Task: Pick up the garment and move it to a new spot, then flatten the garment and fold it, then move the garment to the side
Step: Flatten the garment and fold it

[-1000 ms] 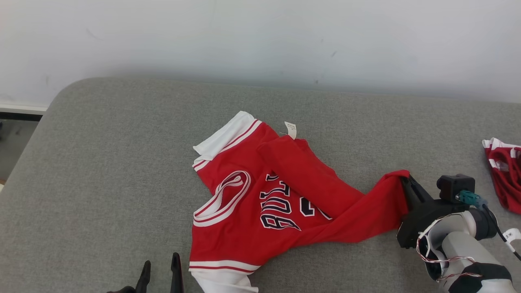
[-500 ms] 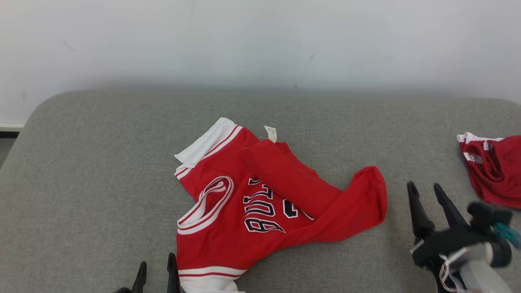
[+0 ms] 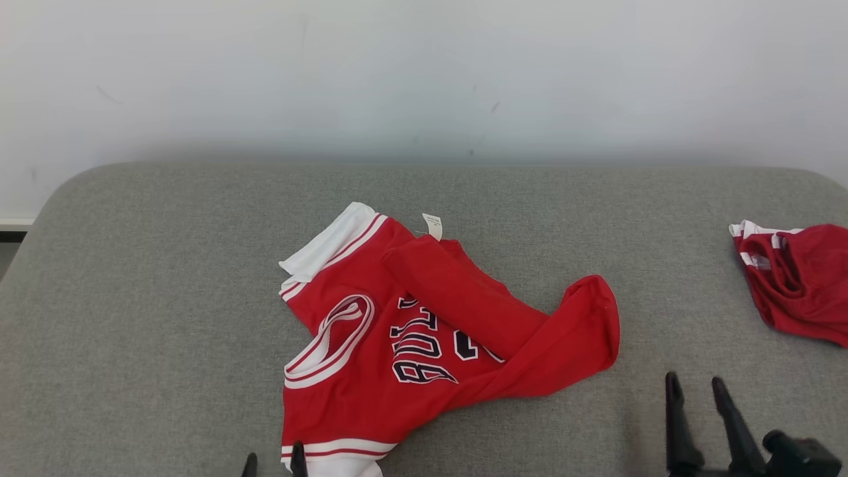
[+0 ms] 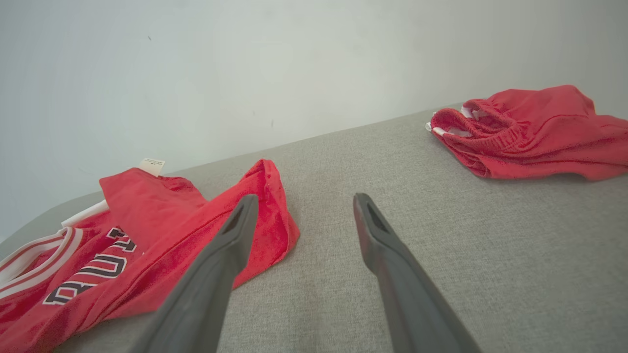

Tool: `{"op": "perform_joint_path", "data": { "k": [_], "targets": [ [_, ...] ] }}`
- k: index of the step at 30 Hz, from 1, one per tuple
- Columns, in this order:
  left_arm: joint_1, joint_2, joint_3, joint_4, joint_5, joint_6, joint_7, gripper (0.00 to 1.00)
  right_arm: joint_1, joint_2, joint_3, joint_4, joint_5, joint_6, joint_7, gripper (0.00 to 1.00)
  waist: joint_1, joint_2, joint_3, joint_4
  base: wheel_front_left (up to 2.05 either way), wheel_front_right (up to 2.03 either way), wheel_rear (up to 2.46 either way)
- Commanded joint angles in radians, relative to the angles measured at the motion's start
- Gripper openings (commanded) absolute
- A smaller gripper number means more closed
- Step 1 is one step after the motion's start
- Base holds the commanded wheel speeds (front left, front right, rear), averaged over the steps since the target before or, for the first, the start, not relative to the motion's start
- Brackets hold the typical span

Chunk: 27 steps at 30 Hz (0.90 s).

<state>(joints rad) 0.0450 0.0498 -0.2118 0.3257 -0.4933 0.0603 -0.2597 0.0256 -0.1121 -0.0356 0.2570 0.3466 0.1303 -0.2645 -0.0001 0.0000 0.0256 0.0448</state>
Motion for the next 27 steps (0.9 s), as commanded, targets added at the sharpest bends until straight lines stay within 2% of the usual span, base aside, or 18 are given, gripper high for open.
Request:
{"op": "perform_joint_path", "data": {
  "k": [1, 10, 18, 20, 21, 23, 24, 27],
  "targets": [
    [0.022, 0.001, -0.004, 0.008, -0.006, -0.002, -0.006, 1.0, 0.024, 0.012, 0.0, -0.004, -0.015, 0.001, -0.002, 1.0, 0.0001, 0.0, -0.001, -0.001, 0.0, 0.0, 0.0],
    [0.021, 0.002, -0.039, 0.043, -0.025, 0.0, -0.006, 1.0, 0.04, 0.043, -0.005, -0.013, -0.043, 0.001, -0.002, 1.0, 0.0001, 0.0, -0.004, -0.008, 0.0, 0.0, 0.0],
    [-0.022, 0.002, -0.084, 0.148, -0.026, -0.007, -0.006, 1.0, 0.026, 0.046, -0.006, -0.01, -0.052, 0.001, -0.002, 1.0, 0.0001, 0.0, -0.005, -0.01, 0.0, 0.0, 0.0],
    [-0.038, 0.002, -0.087, 0.162, -0.033, -0.01, -0.006, 0.78, 0.026, 0.047, -0.007, -0.01, -0.053, 0.001, -0.002, 1.0, 0.0001, 0.0, -0.004, -0.009, 0.0, 0.0, 0.0],
    [-0.038, 0.002, -0.087, 0.162, -0.033, -0.01, -0.006, 0.78, 0.026, 0.047, -0.007, -0.01, -0.053, 0.001, -0.002, 1.0, 0.0001, 0.0, -0.004, -0.009, 0.0, 0.0, 0.0],
    [-0.044, 0.001, -0.087, 0.172, -0.037, -0.012, -0.006, 0.04, 0.029, 0.047, -0.005, -0.008, -0.057, 0.001, -0.002, 1.0, 0.0001, 0.0, -0.003, -0.009, 0.0, 0.0, 0.0],
    [-0.048, 0.001, -0.087, 0.177, -0.04, -0.014, -0.006, 0.0, 0.029, 0.048, -0.004, -0.008, -0.058, 0.001, -0.002, 1.0, 0.0001, 0.0, -0.002, -0.008, 0.0, 0.0, 0.0],
    [-0.061, 0.002, -0.087, 0.194, -0.04, -0.014, -0.006, 0.0, 0.029, 0.049, -0.004, -0.006, -0.058, 0.001, -0.002, 1.0, 0.0001, 0.0, -0.002, -0.006, 0.0, 0.0, 0.0]
  ]
}}
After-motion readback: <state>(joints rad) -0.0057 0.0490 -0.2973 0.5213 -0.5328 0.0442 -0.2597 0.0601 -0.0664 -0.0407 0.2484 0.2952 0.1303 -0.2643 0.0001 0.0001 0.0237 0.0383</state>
